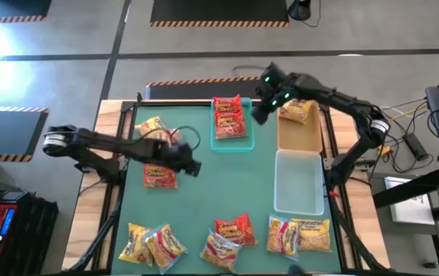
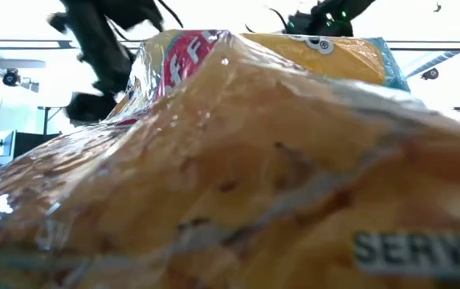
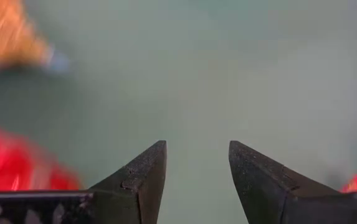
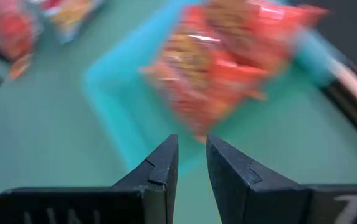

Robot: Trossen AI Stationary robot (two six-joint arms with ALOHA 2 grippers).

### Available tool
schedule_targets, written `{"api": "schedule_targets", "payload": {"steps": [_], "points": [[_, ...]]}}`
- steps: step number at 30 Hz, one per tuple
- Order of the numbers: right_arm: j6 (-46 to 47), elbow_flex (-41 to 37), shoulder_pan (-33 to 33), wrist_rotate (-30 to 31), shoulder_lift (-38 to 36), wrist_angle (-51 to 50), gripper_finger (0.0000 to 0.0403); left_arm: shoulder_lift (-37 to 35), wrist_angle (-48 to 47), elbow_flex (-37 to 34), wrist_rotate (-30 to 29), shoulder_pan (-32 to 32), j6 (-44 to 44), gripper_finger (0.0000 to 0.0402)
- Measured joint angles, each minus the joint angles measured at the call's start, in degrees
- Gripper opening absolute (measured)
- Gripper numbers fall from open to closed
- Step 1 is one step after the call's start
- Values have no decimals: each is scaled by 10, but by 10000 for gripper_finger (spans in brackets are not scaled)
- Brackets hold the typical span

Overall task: Sort Maruchan noodles
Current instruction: Put the orange noodle pack into the green bin

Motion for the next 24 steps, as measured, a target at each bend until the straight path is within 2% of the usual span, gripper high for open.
{"api": "schedule_targets", "payload": {"steps": [4,8,12,15,24], "points": [[-26,0,78,-1,2,32,73,-37,-96,0,-59,-105,-153,158],[-43,0,127,0,11,60,73,-35,-188,0,-113,-199,-345,158],[-42,-1,150,0,18,83,73,-7,-246,0,-117,-249,-467,158],[-29,-1,157,0,25,84,73,13,-268,0,-117,-261,-507,158],[-13,-1,159,1,50,93,73,97,-294,0,-126,-246,-515,158]]}}
